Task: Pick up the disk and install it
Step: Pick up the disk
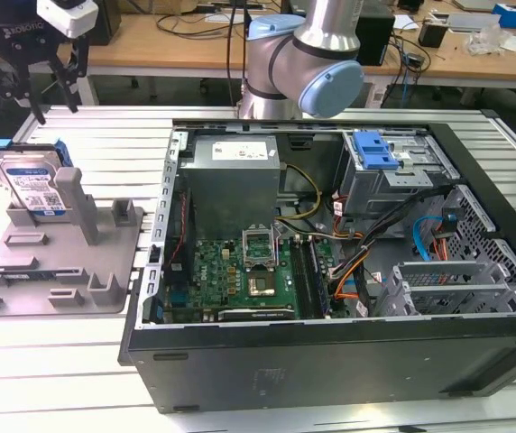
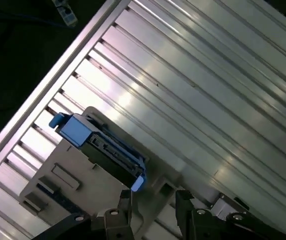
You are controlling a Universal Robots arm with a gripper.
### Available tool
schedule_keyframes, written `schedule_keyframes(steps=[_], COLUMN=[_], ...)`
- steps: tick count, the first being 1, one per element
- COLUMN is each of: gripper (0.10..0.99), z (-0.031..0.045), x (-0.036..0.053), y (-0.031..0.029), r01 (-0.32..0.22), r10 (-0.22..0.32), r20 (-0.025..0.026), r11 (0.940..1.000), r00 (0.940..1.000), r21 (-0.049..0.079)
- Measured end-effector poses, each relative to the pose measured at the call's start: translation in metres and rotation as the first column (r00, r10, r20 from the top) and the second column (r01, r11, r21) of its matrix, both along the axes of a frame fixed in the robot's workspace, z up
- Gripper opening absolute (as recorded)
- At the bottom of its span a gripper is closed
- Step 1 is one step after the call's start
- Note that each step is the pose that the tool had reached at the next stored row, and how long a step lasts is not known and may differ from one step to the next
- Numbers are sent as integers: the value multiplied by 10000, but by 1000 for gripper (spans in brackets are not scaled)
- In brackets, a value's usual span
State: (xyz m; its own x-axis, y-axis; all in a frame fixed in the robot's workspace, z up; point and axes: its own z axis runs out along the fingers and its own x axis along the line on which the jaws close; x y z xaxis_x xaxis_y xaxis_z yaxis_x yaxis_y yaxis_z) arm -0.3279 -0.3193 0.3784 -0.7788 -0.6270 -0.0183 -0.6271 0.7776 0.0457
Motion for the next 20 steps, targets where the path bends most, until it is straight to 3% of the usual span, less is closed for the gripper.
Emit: schedule_keyframes(steps=[3,6,9,11,12,20], gripper=[482,482,482,482,482,482], z=[-2,-6,-13,-16,-18,-25], x=[0,0,0,0,0,0], y=[0,1,0,0,1,3], r01=[-570,-1497,-2515,-2879,-3132,-4330], r10=[570,1497,2515,2879,3132,4330], r20=[2,4,6,7,7,6], r11=[9984,9887,9679,9577,9497,9014], r00=[9984,9887,9679,9577,9497,9014], r21=[0,-1,-1,-1,-1,-4])
